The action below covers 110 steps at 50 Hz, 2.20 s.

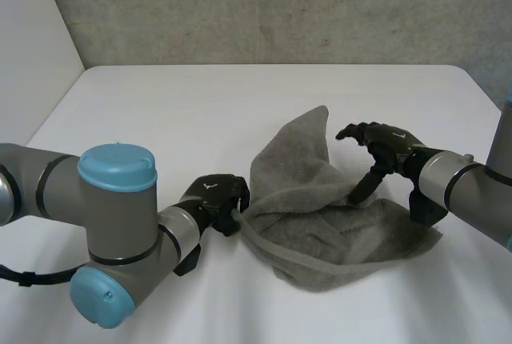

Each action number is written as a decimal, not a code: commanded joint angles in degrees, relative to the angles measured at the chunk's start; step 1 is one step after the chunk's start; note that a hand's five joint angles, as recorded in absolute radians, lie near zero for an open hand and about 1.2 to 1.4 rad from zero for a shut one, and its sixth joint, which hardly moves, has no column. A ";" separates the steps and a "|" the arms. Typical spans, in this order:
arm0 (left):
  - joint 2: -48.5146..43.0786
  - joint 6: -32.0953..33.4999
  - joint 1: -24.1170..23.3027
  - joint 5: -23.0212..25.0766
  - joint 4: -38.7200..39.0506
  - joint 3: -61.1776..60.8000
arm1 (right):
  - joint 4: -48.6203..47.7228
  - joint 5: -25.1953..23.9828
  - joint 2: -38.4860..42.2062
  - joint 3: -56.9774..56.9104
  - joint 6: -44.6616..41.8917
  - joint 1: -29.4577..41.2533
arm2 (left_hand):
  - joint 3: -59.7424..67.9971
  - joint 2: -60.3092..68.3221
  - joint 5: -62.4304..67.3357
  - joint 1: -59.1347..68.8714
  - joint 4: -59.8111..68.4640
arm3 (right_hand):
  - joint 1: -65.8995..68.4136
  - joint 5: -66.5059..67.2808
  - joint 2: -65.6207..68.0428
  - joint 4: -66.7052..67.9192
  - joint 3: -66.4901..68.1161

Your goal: Fold the towel.

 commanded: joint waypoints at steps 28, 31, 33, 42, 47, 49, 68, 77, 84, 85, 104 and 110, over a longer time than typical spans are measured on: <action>8.30 -0.34 1.64 -0.33 -3.30 -2.39 | 17.28 3.44 -9.74 11.78 -35.46 -6.35 | 12.89 12.29 12.46 13.20 12.25 | -5.53 -3.78 -6.06 -6.13 -6.25; 7.78 -0.61 2.08 -0.42 -3.12 -1.69 | 16.49 2.30 -12.03 14.15 -35.46 -6.35 | 12.89 12.29 12.46 13.20 12.25 | -5.53 -3.78 -6.06 -6.13 -6.25; 7.43 -0.78 2.61 -0.42 -2.95 -0.55 | 15.96 1.42 -13.00 15.30 -35.46 -6.35 | 12.89 12.29 12.46 13.20 12.25 | -4.80 -3.05 -5.33 -5.39 -5.51; 6.02 -1.49 5.42 -0.42 -3.30 1.30 | 11.92 -2.19 -15.12 21.02 -34.67 -5.82 | 12.89 12.29 12.46 13.20 12.25 | 0.60 2.35 0.07 0.00 -0.12; 6.02 -1.66 5.60 -0.42 -3.30 1.39 | 10.33 -1.93 -14.59 22.51 -34.41 -5.64 | 12.89 12.29 12.46 13.20 12.25 | 3.79 5.54 3.26 3.20 3.08; 6.02 -1.66 5.77 -0.42 -3.30 1.48 | 10.15 -2.02 -14.59 22.78 -34.23 -5.64 | 12.89 12.29 12.46 13.20 12.25 | 5.15 6.90 4.62 4.55 4.43; 6.37 -3.95 6.57 -0.42 -3.91 1.48 | -1.35 1.23 -11.26 21.03 -23.35 0.41 | 12.89 12.29 12.46 13.20 12.25 | 10.03 11.78 9.49 9.43 9.31; 6.99 -3.95 6.57 -0.33 -4.26 0.07 | -4.78 2.20 -6.25 17.95 -19.65 4.37 | 12.89 12.29 12.46 13.20 12.25 | 11.53 13.28 11.00 10.94 10.82; 7.16 -3.95 6.48 -0.16 -4.35 -1.60 | -7.86 2.29 -2.81 15.92 -17.62 5.78 | 12.89 12.29 12.46 13.20 12.25 | 35.09 36.84 34.56 34.49 34.38; 7.16 -3.95 6.48 -0.16 -4.35 -1.60 | -8.47 2.20 -2.03 15.40 -16.84 5.87 | 12.89 12.29 12.46 13.20 12.25 | 44.58 46.33 44.05 43.99 43.87; 19.20 -2.98 10.70 5.29 -13.23 -3.09 | 19.77 -0.16 -11.60 -0.14 -22.51 5.08 | 12.89 12.29 12.46 13.20 12.25 | 64.47 66.22 63.94 63.87 63.75; 19.12 -2.98 12.71 10.21 -17.18 -1.25 | 29.05 -0.88 -7.41 -4.11 -36.84 4.90 | 12.89 12.29 12.46 13.20 12.25 | 64.47 66.22 63.94 63.87 63.75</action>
